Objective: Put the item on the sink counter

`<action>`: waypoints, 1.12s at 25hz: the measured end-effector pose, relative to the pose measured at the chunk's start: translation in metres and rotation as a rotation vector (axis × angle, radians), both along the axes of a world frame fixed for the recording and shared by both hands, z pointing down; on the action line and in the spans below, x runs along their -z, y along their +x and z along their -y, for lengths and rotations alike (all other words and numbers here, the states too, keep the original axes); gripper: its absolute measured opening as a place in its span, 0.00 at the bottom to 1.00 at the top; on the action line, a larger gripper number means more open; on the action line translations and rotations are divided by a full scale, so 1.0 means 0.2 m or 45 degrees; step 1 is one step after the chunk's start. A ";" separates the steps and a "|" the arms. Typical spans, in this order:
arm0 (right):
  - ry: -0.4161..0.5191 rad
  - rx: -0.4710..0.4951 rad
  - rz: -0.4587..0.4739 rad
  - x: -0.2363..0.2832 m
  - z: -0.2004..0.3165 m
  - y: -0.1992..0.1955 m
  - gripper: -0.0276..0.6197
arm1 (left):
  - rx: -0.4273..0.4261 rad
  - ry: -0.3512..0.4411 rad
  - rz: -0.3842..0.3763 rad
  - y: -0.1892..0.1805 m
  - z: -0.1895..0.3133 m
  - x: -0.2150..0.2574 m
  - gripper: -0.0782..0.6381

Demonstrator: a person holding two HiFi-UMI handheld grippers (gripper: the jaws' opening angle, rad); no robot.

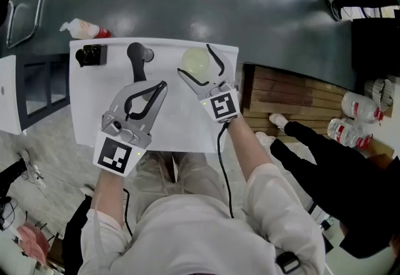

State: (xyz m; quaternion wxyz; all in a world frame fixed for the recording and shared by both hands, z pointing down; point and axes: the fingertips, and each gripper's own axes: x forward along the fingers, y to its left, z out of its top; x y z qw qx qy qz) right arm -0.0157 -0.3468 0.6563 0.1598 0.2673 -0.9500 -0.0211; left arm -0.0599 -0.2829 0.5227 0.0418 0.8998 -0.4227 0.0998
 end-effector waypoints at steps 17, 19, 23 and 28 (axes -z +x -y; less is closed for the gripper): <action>0.073 -0.042 0.028 0.47 -0.10 0.06 0.66 | -0.070 0.103 0.016 0.03 -0.06 0.30 0.12; 0.077 -0.054 0.034 0.54 -0.11 0.07 0.65 | -0.073 0.110 0.002 0.03 -0.07 0.34 0.12; 0.089 -0.065 0.029 0.64 -0.16 0.11 0.63 | -0.075 0.131 -0.031 0.05 -0.10 0.43 0.12; 0.113 -0.088 0.037 0.80 -0.23 0.15 0.61 | -0.102 0.156 -0.028 0.08 -0.15 0.52 0.12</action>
